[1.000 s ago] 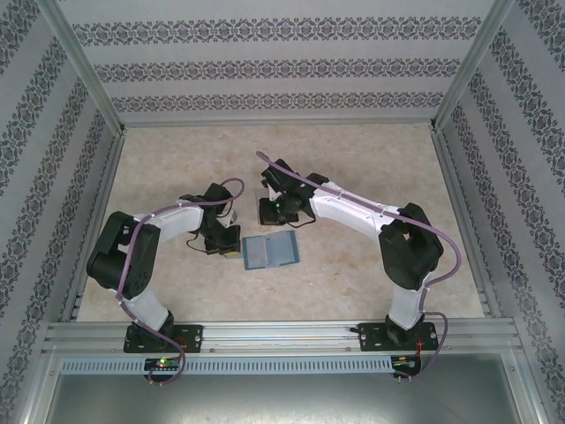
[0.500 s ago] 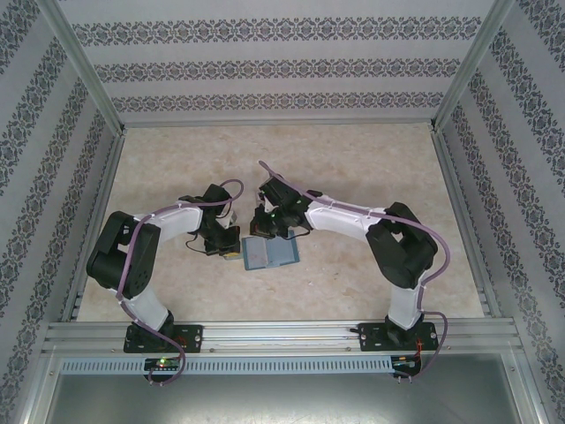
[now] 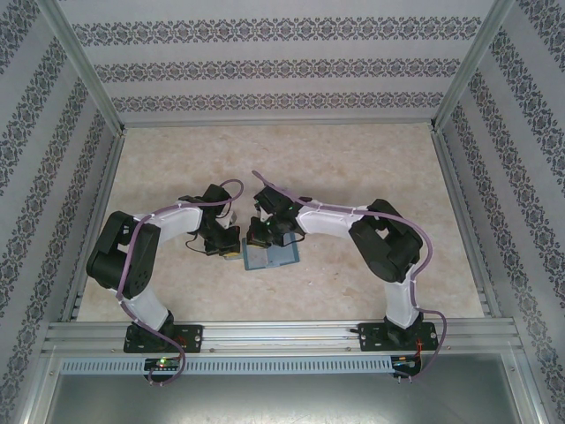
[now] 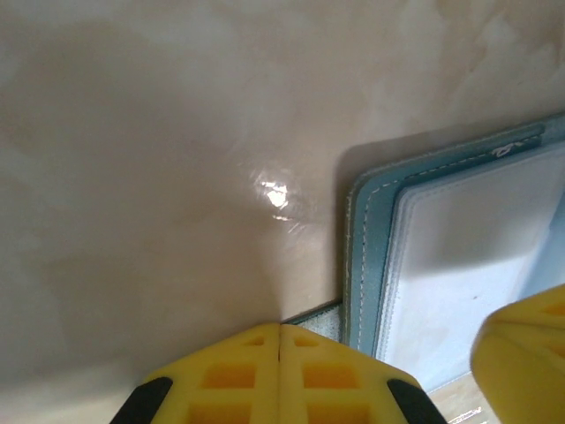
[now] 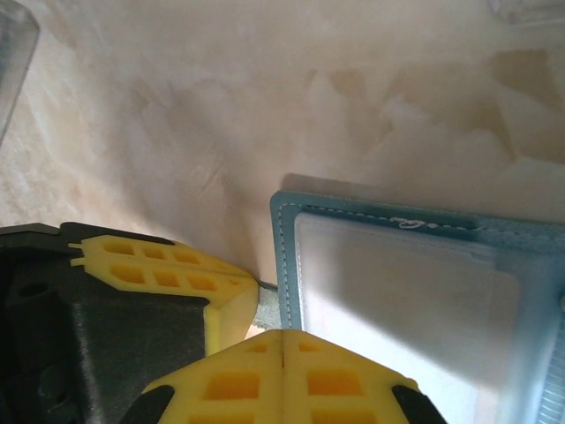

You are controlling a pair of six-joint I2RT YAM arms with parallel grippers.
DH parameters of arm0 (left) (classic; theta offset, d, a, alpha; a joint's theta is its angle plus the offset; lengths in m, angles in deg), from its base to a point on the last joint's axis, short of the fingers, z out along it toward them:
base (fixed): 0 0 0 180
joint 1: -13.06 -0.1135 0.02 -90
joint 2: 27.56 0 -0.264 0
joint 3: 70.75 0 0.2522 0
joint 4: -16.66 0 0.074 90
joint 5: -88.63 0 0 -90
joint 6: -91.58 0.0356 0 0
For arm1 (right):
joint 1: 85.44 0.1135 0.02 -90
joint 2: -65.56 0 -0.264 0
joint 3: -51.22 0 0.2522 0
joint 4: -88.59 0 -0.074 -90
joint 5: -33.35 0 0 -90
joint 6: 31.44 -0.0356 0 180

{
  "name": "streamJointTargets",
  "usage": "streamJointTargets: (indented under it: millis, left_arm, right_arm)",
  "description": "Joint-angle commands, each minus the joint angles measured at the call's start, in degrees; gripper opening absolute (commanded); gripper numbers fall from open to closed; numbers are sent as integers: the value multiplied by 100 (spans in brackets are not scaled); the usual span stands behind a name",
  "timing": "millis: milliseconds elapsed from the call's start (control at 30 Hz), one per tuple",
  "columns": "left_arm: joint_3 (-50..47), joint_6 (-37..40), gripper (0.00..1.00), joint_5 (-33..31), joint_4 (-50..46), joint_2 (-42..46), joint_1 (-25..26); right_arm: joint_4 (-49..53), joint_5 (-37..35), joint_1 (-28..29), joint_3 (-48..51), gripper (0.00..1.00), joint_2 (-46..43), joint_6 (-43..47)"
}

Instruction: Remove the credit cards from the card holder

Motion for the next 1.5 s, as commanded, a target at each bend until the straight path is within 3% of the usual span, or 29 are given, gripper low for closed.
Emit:
streamJointTargets:
  millis: [0,333,700,1167,1467]
  left_arm:
    - [-167,145,2,-103,95,-158,-30]
    - [-140,149,2,-103,92,-174,-38]
    - [-139,160,2,-103,91,-189,-35]
    - [-118,164,2,-121,47,-197,-60]
    - [-129,161,2,-117,30,-160,-81]
  right_arm:
    - [-64,124,89,48,7,129,-78]
    - [66,139,98,30,15,252,7]
    - [614,-171,96,-35,34,265,209]
    - [1820,-1017,159,-513,52,221,699]
    - [2772,-1863,302,-980,57,292,989]
